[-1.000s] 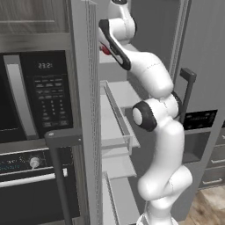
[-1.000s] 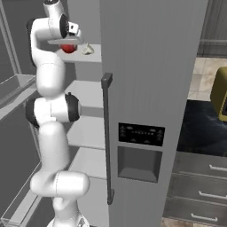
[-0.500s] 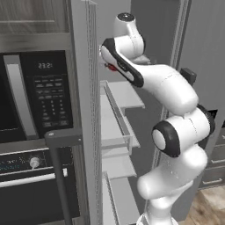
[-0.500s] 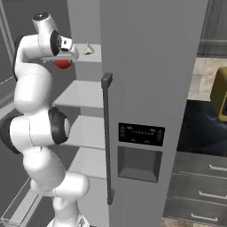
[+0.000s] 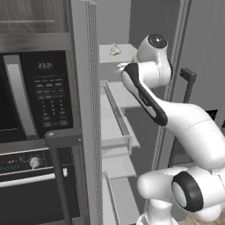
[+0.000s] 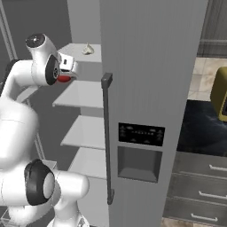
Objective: Grab the garlic and onion from the fridge, place them in the blender, close the lid, and turn on the blender to create a marinade.
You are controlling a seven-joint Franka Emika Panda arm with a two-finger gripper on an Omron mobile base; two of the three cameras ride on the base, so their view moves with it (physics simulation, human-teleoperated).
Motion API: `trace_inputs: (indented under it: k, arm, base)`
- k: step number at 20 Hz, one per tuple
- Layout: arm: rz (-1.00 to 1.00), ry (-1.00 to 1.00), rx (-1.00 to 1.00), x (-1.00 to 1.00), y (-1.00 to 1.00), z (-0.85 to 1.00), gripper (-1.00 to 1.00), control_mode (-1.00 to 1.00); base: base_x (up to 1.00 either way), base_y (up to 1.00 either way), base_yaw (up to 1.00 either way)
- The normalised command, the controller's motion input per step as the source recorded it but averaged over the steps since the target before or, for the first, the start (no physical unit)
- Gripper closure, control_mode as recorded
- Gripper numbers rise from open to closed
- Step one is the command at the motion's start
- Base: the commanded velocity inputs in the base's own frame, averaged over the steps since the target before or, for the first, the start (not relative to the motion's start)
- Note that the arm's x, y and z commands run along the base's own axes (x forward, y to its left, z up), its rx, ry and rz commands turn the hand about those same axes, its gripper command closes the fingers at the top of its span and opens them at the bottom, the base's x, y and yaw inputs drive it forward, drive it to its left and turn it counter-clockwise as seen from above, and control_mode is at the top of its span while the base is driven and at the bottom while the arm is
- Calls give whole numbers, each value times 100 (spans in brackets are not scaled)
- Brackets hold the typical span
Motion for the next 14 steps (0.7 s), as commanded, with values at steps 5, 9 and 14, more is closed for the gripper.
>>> trace_inputs:
  k: [5, 9, 14]
  arm:
    - [-3, -2, 1, -100, -43, 0, 100, -100]
    - [-4, 0, 0, -100, -36, 0, 100, -100]
    - [-4, 1, 0, -100, -30, -5, 100, -100]
  base:
    - [0, 0, 0]
    - [0, 0, 0]
    - [0, 0, 0]
